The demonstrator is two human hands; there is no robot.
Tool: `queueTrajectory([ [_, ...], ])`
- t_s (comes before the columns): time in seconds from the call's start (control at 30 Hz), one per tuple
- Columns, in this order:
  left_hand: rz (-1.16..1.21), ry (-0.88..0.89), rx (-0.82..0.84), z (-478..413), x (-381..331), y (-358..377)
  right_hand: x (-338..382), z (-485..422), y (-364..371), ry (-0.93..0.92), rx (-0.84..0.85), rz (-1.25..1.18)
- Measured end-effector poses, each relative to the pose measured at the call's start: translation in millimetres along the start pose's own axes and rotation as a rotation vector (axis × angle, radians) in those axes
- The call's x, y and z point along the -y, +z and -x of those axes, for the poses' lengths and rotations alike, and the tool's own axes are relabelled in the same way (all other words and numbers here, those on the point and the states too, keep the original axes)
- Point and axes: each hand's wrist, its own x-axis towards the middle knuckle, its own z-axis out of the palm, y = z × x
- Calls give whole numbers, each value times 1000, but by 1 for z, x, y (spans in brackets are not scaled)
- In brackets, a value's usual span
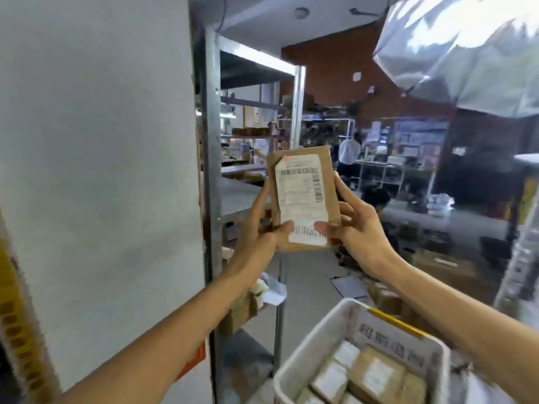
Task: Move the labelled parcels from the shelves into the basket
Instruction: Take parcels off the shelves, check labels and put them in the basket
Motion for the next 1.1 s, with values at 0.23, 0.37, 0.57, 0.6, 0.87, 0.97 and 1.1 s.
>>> queueTrajectory([
  [0.23,158,-135,141,-20,83,81,-60,25,-60,168,-105,69],
  [0.37,172,-214,221,-17,129,105,-106,45,-67,237,-143,91],
  [0.57,141,-324,327,-13,212,128,-183,64,-65,377,-202,174],
  [0.6,145,-355,345,-13,227,131,-197,67,-64,409,-218,178],
  [0.87,135,-587,543,-31,354,148,-322,79,-48,687,-365,178],
  [0.97,140,-682,633,-40,399,155,-363,80,-42,790,-422,166],
  [1.1,120,-782,720,-40,454,168,-412,92,-35,903,-500,155],
])
